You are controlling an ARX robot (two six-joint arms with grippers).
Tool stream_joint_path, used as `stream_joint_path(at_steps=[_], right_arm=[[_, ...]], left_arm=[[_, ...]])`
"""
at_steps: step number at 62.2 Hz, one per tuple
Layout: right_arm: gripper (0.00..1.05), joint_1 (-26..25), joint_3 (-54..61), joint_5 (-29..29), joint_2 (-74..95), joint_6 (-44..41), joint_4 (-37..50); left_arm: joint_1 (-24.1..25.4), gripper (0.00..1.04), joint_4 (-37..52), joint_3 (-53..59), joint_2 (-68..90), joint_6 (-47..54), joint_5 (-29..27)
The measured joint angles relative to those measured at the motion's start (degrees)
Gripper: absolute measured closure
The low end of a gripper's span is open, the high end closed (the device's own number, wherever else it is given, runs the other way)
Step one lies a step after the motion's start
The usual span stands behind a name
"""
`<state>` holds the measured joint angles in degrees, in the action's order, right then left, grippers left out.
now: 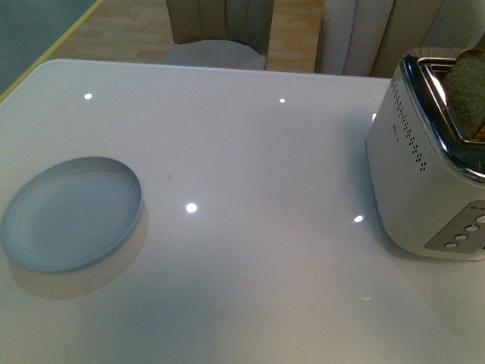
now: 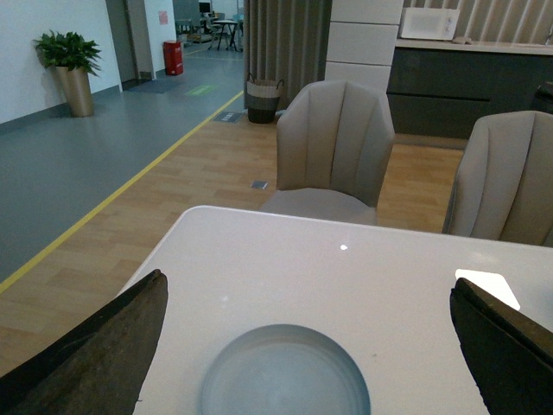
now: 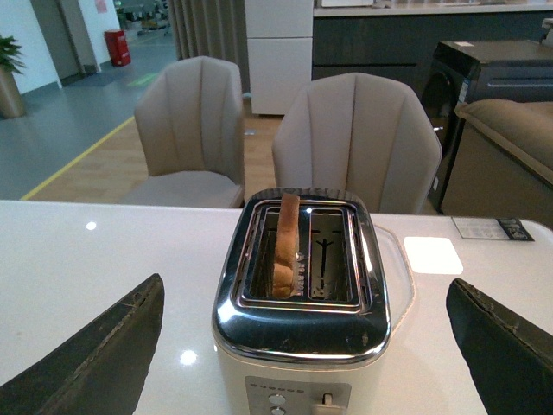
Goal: Left arm holds plate, right arm toasts bread
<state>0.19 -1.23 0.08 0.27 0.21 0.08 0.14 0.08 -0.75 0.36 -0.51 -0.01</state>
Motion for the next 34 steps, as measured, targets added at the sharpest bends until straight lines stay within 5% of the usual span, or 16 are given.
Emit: stream_joint_path(at_steps=[34], right_arm=[[0.09,0.0,0.0,0.0,0.0,-0.02,0.0]], left_arm=[[0.0,0.07,0.0,0.0,0.0,0.0,0.0]])
